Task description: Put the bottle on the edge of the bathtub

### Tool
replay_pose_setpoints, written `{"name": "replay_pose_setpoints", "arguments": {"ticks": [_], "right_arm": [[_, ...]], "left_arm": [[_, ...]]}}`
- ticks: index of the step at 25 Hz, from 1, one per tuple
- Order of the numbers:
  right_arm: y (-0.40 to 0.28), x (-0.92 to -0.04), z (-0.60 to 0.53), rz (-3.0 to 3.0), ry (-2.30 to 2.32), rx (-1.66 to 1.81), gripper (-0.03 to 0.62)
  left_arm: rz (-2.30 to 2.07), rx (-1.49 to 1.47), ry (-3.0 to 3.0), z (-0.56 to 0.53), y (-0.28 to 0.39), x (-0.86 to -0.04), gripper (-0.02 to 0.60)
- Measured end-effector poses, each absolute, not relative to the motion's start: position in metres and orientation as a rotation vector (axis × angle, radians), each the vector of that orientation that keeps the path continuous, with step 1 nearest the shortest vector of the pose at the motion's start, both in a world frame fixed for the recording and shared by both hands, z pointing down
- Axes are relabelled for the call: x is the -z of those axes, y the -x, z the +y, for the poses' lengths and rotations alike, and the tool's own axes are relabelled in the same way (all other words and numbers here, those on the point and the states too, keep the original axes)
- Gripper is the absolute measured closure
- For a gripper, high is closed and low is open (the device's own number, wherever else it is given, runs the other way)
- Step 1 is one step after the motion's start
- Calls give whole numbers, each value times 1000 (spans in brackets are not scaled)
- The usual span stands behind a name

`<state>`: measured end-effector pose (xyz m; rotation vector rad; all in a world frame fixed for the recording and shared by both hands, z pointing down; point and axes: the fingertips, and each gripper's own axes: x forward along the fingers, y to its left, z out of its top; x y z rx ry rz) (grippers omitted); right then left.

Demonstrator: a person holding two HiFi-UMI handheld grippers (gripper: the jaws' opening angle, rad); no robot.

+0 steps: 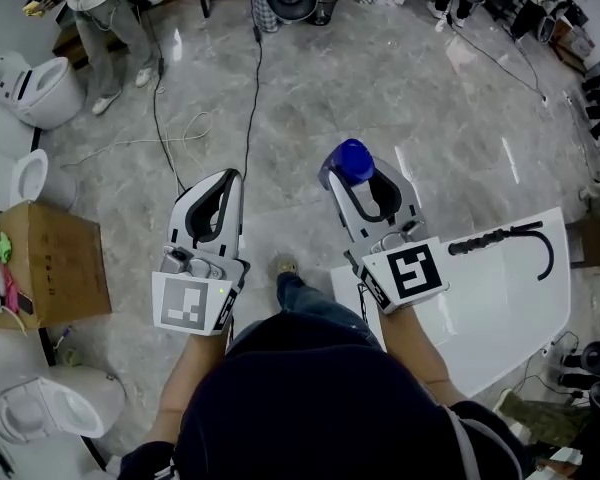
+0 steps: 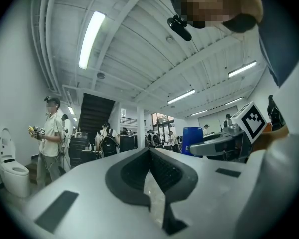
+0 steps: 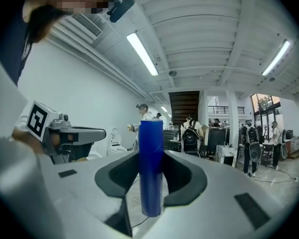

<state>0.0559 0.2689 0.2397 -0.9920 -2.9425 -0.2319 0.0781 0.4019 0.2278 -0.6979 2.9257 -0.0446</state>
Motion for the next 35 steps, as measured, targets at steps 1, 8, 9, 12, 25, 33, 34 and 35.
{"name": "replay_pose_setpoints", "arguments": {"ticks": [1,8,9,12,25,33,34,35], "right_arm": [[-42,-240,266,-2941,991,230,436],[36,-245,244,-2943,966,213,436],[44,-246,240,-2943,958,213,436],[63,-251,226,-2947,910,199,436],[121,-269,134,-3003,410,156,436],[148,-264,50,-2992,-121,142,436],[149,-263,40,-2986,-191,136,436],[149,-262,30,-2978,-267,129,436]], "left_arm": [[2928,43,698,400,-64,-228,558],[2928,44,737,377,20,-233,558],[2926,45,747,373,29,-233,558],[2921,42,801,357,54,-236,558],[2765,-3,1305,256,163,-247,558],[2499,-31,1777,154,231,-243,558],[2458,-34,1833,141,237,-241,558],[2412,-35,1894,128,243,-240,558]]}}
